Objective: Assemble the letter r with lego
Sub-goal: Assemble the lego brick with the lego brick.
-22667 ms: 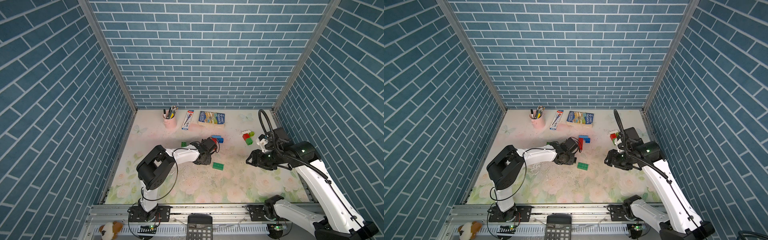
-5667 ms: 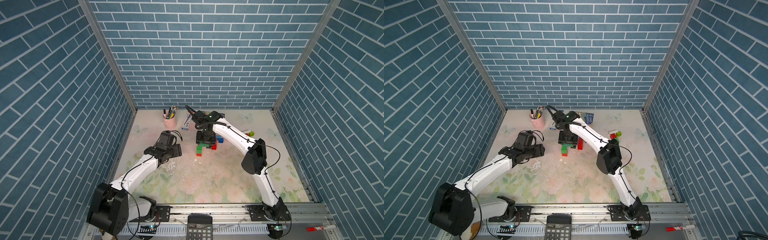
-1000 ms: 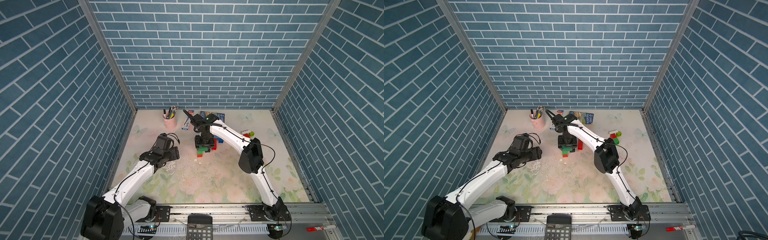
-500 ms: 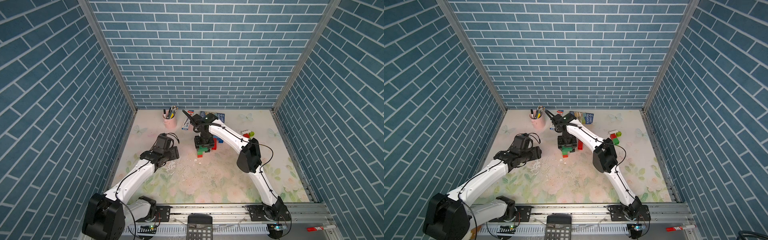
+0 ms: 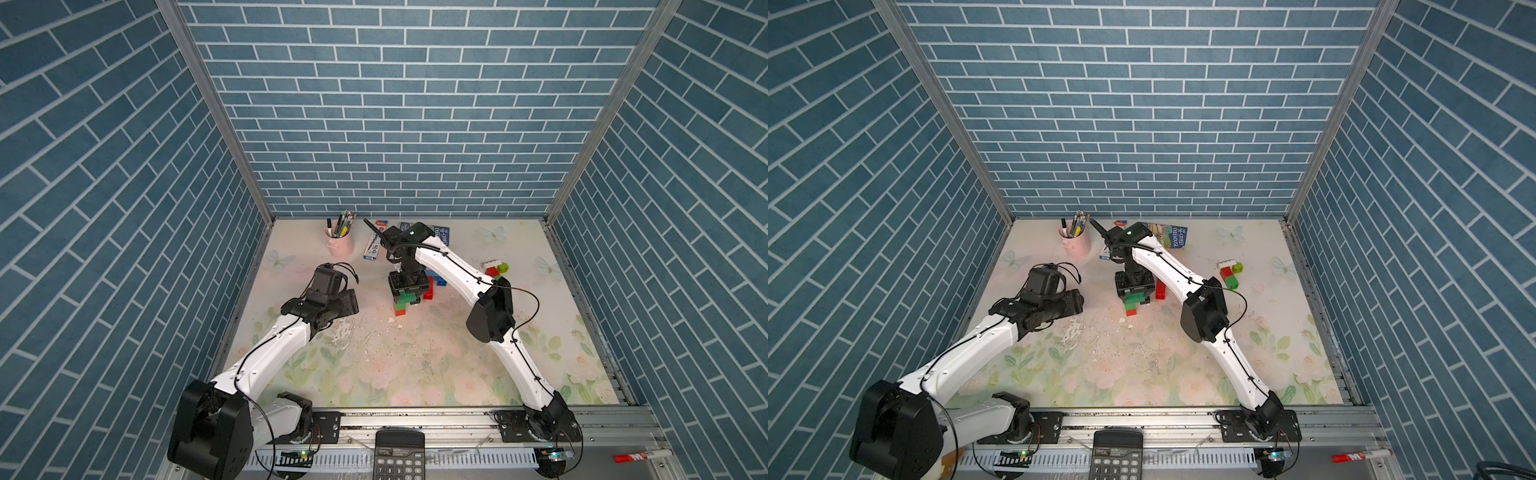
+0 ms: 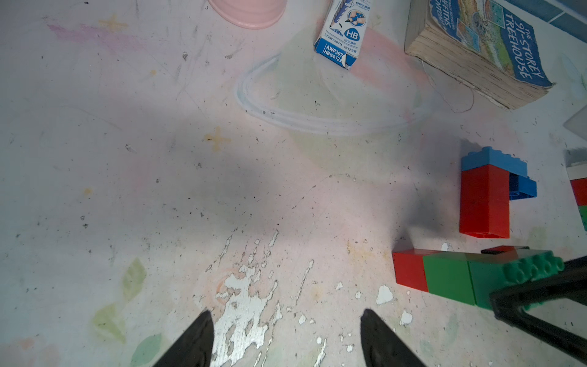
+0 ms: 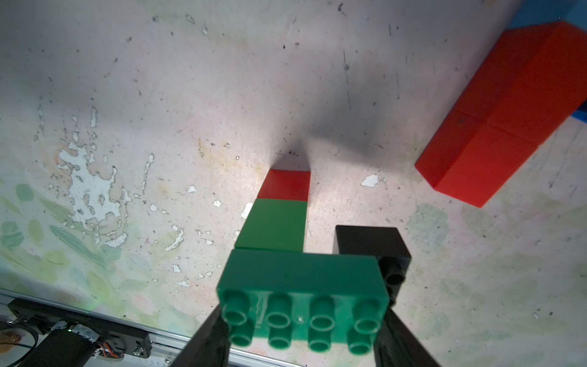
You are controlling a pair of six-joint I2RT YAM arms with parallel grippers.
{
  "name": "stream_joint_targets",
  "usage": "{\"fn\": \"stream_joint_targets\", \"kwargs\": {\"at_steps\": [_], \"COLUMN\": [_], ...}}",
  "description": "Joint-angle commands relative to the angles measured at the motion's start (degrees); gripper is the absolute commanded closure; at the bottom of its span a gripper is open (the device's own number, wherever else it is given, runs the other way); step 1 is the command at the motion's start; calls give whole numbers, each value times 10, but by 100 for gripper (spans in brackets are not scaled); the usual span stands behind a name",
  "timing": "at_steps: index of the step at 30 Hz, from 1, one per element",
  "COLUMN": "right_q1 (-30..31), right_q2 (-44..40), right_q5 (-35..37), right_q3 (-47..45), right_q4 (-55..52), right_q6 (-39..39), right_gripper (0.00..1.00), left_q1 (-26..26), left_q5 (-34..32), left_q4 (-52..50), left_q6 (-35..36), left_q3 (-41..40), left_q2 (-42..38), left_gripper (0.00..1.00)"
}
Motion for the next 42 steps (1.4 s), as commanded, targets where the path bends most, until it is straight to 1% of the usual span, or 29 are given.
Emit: {"fn": "stream_joint_targets", "kwargs": {"at_steps": [1,2,3,13,23,31,42], "right_q1": [-1,-2,-1,7,20,24,24], "right_q2": [54,55,56,62,79,88,64], "right_q5": [14,18,21,64,73,59,63], "right_q3": [-16,-16,-16,-11,-12,-16,-40], "right_q4": [-62,-62,-62,-67,-66,-52,-26], "right_q6": [-22,-22,-21,-26,-19,-21,-17], "right_gripper": [82,82,85,85,85,85,85], "left_q1": [6,7,7,11,11,10,11], "left_q5": [0,-1,-2,-2,1,0,-7], "left_q4": [-1,-2,-3,-7,-10,-17,-21], "left_q6": [7,7,7,9,17,17,12], "left_q3": [19,20,22,35,44,40,39], "left_q2": [7,8,8,17,22,14,7], "left_gripper": [26,26,26,26,26,26,26]}}
